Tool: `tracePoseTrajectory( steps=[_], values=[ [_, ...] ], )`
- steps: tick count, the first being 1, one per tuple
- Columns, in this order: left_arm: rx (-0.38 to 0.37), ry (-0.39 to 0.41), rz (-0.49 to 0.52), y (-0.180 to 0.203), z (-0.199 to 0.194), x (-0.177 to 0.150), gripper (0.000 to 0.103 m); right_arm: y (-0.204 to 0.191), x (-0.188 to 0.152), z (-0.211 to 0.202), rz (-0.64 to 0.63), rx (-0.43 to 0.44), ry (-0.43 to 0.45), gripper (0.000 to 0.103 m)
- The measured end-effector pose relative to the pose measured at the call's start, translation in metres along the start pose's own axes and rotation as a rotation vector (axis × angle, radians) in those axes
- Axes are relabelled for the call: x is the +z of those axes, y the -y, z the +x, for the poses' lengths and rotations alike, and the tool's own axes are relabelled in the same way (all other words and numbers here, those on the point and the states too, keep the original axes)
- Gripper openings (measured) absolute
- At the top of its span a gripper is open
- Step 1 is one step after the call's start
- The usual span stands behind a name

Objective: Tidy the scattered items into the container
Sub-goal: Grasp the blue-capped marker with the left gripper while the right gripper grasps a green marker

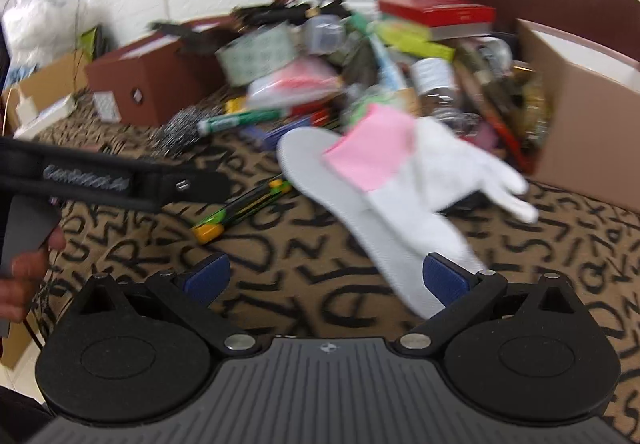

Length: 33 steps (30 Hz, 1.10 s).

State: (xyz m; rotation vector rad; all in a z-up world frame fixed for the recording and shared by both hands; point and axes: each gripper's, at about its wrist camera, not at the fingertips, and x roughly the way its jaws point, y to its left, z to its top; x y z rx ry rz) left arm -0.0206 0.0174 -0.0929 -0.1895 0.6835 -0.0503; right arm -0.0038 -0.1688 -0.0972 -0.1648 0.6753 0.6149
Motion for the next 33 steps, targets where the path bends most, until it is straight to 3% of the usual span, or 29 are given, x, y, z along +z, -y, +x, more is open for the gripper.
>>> tracePoseTrajectory(
  steps=[5,11,13,15,19,21,27,33],
  values=[
    [-0.066,-0.049,0.021,-0.005,0.011,0.003,0.072,-0.025,0.004,0.017,-0.032,0.044,-0.031,0.087],
    [-0.118,-0.088,0.014,-0.009,0.024,0.014,0.055,-0.046,0.016,0.035,-0.052,0.091,-0.03,0.081],
    [-0.13,-0.106,0.01,-0.009,0.029,0.015,0.054,-0.049,0.018,0.041,-0.054,0.091,-0.026,0.075],
    [-0.133,-0.129,0.005,-0.009,0.034,0.015,0.046,-0.049,0.02,0.046,-0.059,0.069,-0.031,0.06],
    [-0.158,-0.153,-0.037,-0.008,0.038,0.013,0.041,-0.044,0.018,0.039,-0.093,0.049,-0.04,0.036],
    [-0.18,-0.165,-0.05,-0.002,0.039,0.012,0.032,-0.039,0.014,0.031,-0.093,0.039,-0.055,0.026],
    [-0.257,-0.222,-0.156,0.019,0.039,0.001,0.038,-0.025,-0.006,0.001,-0.108,0.039,-0.096,0.02],
    [-0.238,-0.244,-0.218,0.028,0.046,-0.004,0.045,-0.021,-0.021,-0.02,-0.12,0.054,-0.118,0.02]
  ],
)
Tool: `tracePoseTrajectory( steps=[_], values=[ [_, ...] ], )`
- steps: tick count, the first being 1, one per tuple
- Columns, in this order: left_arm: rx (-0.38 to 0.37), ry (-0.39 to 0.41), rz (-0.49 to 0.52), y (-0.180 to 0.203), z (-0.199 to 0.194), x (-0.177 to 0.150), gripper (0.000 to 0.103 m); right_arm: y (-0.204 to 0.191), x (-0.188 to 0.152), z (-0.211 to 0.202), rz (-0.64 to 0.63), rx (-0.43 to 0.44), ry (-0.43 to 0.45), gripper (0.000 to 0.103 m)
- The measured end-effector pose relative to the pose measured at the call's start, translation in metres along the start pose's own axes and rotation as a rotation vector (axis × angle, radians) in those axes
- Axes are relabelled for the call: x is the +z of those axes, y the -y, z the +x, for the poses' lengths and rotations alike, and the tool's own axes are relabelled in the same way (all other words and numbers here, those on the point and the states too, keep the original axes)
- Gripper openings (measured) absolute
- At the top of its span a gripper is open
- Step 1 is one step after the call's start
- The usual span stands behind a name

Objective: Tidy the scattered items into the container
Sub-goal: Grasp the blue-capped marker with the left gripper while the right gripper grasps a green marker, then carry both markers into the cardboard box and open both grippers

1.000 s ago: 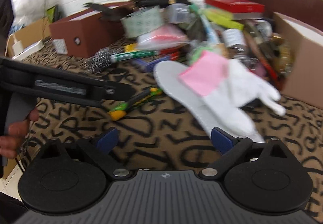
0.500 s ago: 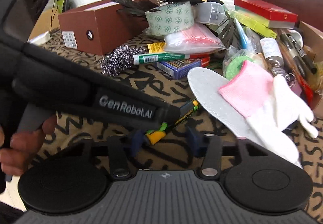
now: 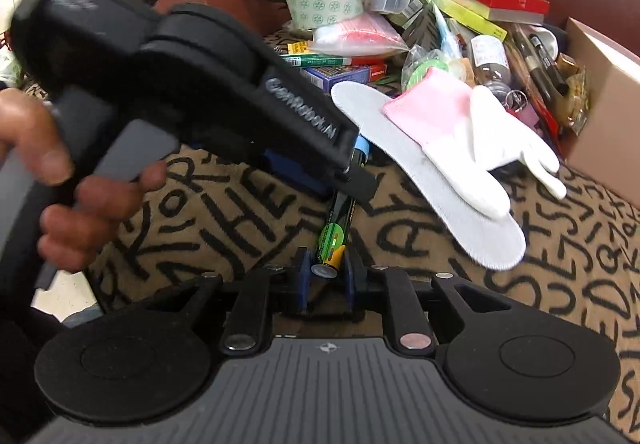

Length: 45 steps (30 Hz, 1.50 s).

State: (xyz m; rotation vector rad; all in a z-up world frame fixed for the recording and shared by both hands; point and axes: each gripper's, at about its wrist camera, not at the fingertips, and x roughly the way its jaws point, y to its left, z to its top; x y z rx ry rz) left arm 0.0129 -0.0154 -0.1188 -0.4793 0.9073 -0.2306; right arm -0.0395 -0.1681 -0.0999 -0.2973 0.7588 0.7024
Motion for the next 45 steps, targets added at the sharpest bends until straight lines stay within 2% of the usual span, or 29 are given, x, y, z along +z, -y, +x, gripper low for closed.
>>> tracePoseTrajectory(
  steps=[3,5,7,9,11,15,16,18,21,23,25,29,31,32,33,40,45],
  values=[
    [0.009,0.003,-0.012,0.001,0.003,0.006,0.045,0.0,0.002,0.003,0.011,-0.007,0.01,0.02],
    [0.028,0.003,0.006,0.003,0.007,0.008,0.042,0.0,0.004,0.005,0.025,-0.01,0.016,0.022],
    [0.048,0.005,0.02,0.006,0.008,0.01,0.037,0.0,0.007,0.008,0.035,-0.017,0.022,0.03],
    [0.052,0.004,0.025,0.006,0.007,0.01,0.037,0.001,0.01,0.01,0.049,-0.019,0.026,0.049],
    [0.052,0.003,0.025,0.006,0.006,0.01,0.037,0.001,0.013,0.011,0.048,-0.021,0.035,0.052],
    [0.052,-0.002,0.02,0.006,0.006,0.011,0.038,0.005,0.017,0.021,0.06,-0.038,0.04,0.051],
    [0.055,0.002,0.013,0.006,0.006,0.012,0.038,0.007,0.017,0.022,0.069,-0.037,0.045,0.048],
    [0.07,0.015,-0.003,0.004,0.005,0.013,0.044,0.006,0.017,0.021,0.051,-0.024,0.039,0.024],
    [0.083,0.012,0.023,0.006,0.006,0.013,0.042,0.003,0.013,0.014,0.002,-0.011,0.018,0.025],
    [0.103,0.013,0.052,0.01,0.007,0.012,0.038,0.004,0.013,0.014,0.012,-0.006,0.013,0.025],
    [0.112,0.016,0.062,0.011,0.008,0.011,0.038,0.008,0.015,0.015,0.043,-0.003,0.017,0.026],
    [0.119,0.024,0.065,0.011,0.01,0.011,0.039,0.007,0.019,0.021,0.058,-0.038,0.029,0.035],
    [0.127,0.026,0.092,0.014,0.012,0.01,0.039,0.007,0.019,0.025,0.061,-0.039,0.034,0.036],
    [0.133,0.028,0.104,0.015,0.012,0.01,0.028,0.006,0.018,0.025,0.054,-0.038,0.034,0.034],
    [0.139,0.028,0.113,0.016,0.011,0.009,0.02,0.006,0.017,0.023,0.045,-0.032,0.032,0.025],
    [0.129,0.02,0.105,0.018,-0.001,0.0,0.019,0.002,0.01,0.009,0.058,-0.001,0.037,0.024],
    [0.129,0.056,0.116,0.028,-0.02,-0.006,0.02,0.0,0.01,-0.007,0.064,0.019,0.067,0.024]
  ],
)
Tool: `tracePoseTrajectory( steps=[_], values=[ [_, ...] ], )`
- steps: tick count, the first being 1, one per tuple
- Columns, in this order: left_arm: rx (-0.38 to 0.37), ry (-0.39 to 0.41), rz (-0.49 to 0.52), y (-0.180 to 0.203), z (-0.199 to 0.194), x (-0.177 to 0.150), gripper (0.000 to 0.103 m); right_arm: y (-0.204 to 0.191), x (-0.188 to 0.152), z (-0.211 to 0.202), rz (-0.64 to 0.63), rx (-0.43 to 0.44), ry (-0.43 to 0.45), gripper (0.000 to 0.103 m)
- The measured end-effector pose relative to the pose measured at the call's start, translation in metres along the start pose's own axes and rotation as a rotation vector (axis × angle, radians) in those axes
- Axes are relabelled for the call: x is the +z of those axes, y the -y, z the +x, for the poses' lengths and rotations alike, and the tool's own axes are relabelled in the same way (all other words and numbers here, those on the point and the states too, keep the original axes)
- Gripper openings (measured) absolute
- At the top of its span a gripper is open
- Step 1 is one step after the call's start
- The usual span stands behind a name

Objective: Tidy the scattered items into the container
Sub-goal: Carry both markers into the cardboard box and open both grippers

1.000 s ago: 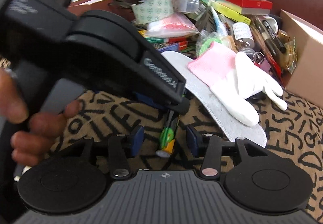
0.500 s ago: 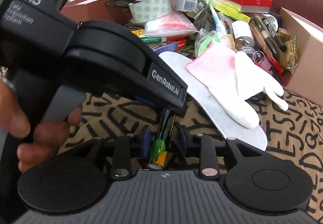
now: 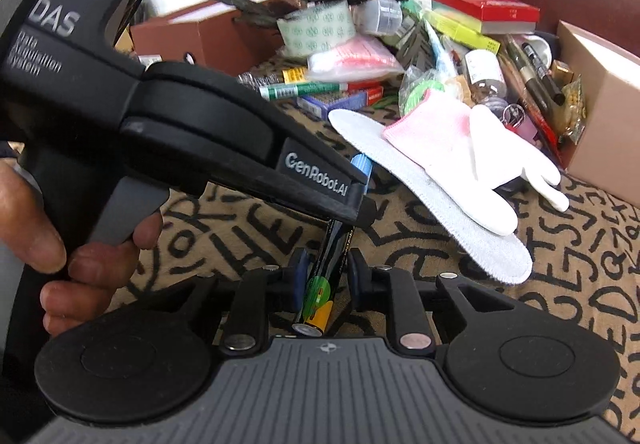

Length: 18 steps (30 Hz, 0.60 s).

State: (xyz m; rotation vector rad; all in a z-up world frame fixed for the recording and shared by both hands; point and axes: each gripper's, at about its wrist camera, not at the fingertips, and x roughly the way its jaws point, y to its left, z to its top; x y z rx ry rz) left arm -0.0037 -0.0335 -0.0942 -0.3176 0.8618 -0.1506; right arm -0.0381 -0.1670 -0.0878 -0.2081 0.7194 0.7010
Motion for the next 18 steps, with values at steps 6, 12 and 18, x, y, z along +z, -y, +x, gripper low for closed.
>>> tracePoseTrajectory(
  steps=[6,12,18],
  values=[
    [0.014,0.109,0.056,0.019,-0.029,0.009,0.02,0.001,0.011,-0.024,-0.011,0.001,0.089,0.024],
    [-0.024,0.166,0.08,0.036,-0.036,0.034,0.02,0.017,0.027,-0.036,-0.016,-0.03,0.169,0.024],
    [-0.118,0.224,0.131,0.069,-0.033,0.075,0.019,0.044,0.048,-0.051,-0.037,-0.136,0.254,0.024]
  ],
)
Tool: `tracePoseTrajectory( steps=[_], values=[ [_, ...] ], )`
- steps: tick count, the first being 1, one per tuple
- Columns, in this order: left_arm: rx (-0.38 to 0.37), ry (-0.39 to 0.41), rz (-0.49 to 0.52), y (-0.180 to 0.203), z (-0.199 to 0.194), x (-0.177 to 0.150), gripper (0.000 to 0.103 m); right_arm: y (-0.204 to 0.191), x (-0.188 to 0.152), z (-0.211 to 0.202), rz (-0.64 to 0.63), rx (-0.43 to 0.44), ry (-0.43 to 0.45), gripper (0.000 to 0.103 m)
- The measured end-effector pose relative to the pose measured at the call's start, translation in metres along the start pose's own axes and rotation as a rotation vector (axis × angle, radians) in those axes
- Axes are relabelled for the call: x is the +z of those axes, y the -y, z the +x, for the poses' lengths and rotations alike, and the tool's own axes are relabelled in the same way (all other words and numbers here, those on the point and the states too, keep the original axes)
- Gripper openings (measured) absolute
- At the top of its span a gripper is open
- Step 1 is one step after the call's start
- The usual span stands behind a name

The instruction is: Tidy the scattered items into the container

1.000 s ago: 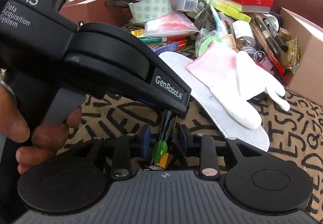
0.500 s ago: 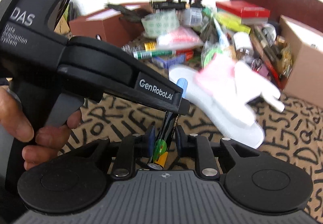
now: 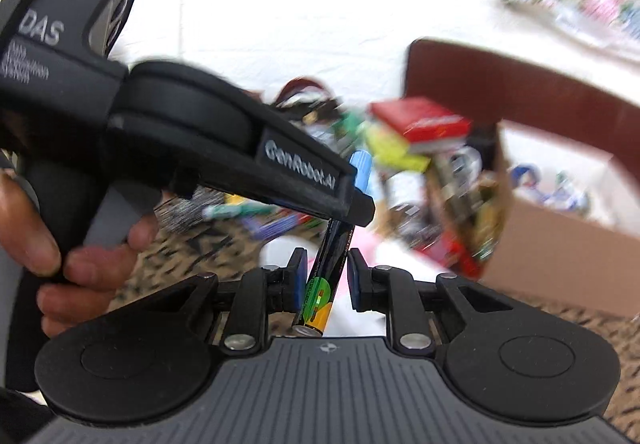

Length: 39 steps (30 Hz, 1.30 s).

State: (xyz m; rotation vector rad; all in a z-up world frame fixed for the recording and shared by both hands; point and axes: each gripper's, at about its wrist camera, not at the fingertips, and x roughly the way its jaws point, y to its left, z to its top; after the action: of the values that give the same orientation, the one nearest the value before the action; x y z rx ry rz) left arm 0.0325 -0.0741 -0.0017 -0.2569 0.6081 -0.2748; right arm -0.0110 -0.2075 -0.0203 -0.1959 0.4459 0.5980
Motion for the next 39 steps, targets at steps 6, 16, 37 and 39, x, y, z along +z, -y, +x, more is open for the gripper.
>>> tracePoseTrajectory(
  steps=[6,16,37,39],
  values=[
    [-0.081,0.036,0.047,0.033,0.036,0.041,0.019,0.047,0.02,0.002,0.022,-0.101,0.067,0.023],
    [-0.149,0.07,0.116,0.077,0.117,0.104,0.019,0.137,0.056,0.035,0.031,-0.207,0.118,0.023],
    [-0.087,0.042,0.09,0.052,0.227,0.141,0.094,0.197,0.058,0.114,-0.038,-0.341,0.004,0.085],
    [-0.095,0.074,0.106,0.052,0.21,0.138,0.094,0.195,0.054,0.098,-0.012,-0.348,0.016,0.093]
  ],
)
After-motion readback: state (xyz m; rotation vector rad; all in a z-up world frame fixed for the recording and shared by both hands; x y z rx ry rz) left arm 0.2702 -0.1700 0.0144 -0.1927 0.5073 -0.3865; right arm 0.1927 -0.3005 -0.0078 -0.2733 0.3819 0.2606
